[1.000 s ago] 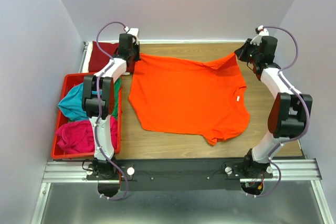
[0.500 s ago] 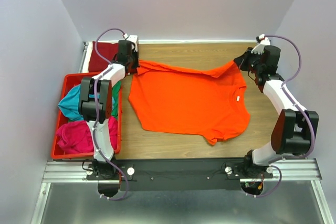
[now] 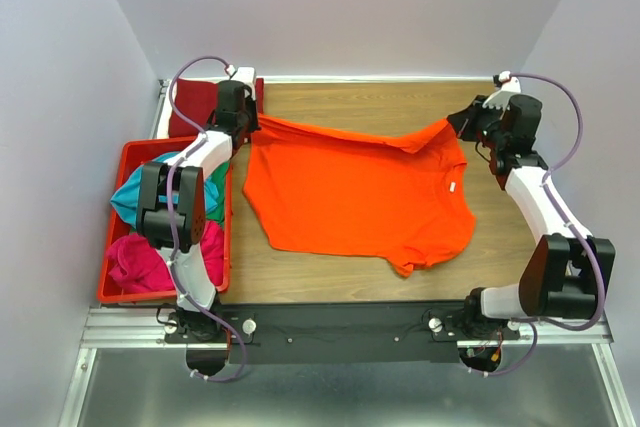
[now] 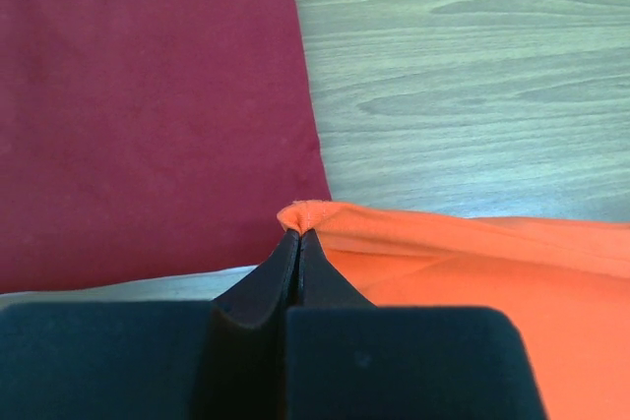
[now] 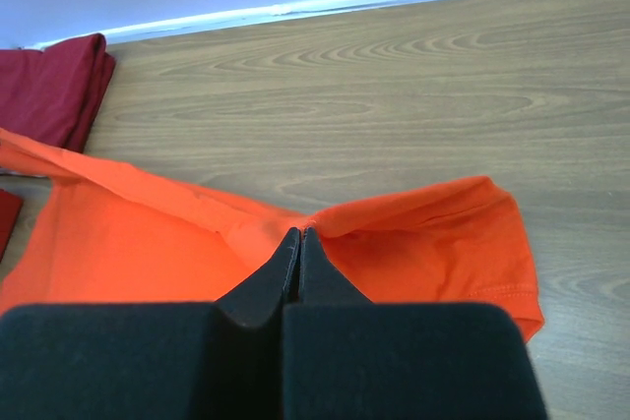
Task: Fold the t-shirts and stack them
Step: Fold the tshirt
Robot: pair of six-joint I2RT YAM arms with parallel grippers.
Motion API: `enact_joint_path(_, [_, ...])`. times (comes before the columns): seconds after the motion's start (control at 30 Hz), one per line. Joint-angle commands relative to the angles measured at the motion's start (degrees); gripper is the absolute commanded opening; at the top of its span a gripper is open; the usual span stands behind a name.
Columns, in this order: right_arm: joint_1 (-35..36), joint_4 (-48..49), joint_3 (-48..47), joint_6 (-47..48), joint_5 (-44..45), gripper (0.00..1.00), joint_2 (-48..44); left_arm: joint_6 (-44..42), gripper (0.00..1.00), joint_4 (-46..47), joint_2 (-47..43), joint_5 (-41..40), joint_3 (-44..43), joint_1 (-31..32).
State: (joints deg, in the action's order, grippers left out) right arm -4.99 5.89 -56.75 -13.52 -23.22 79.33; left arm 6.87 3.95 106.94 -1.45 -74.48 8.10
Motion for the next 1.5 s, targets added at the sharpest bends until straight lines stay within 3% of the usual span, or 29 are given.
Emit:
enact_joint_path(0.0, [-0.3,-0.9,1.6,-0.5,-0.9,0.01,-2.1,-1.2,0.00,1.6,-1.9,-3.0,1.2,-0.1])
enact_joint_path(0.53, [-0.3,-2.2,6.7,0.2,-1.8,0.01,-5.8,-1.7,0.00,0.8,-0.3,-3.8,1.7,-0.1])
enact_joint_path(0.77, [-0.3,-2.7,9.5,1.4,-0.9,0.01,-7.7,-0.1,0.01,1.3,-3.0,-2.4,7.5,-0.1])
enact_joint_path(0.83, [-0.3,-3.1,10.3,1.7,0.1,0.01,-8.0,1.4,0.07,2.8,-6.2,-2.7,10.3,0.1])
enact_joint_path(0.93, [-0.3,-3.3,11.2,2.4,1.4,0.01,-8.5,2.5,0.28,5.4,-12.2,-3.4,15.2,0.5])
enact_joint_path(0.97, [-0.3,-3.3,11.3,2.7,1.4,0.01,-8.8,2.6,0.40,5.5,-13.8,-4.2,16.2,0.8])
enact_joint_path(1.0, [-0.4,-3.4,11.5,2.7,1.2,0.01,-8.8,2.6,0.43,5.8,-16.7,-4.6,16.4,0.8])
enact_joint_path(1.07, [-0.5,-4.0,11.6,2.9,0.7,0.01,-9.0,2.4,0.48,6.0,-20.9,-5.7,16.3,0.8])
enact_joint_path(1.37, [-0.4,-5.7,12.4,4.6,-0.9,0.01,-9.7,-1.2,0.50,10.5,-34.0,-5.1,18.6,0.8])
enact_joint_path(1.47, [-0.4,-7.3,12.8,4.8,-1.6,0.01,-9.8,-2.4,0.62,10.8,-38.5,-7.5,20.6,0.8])
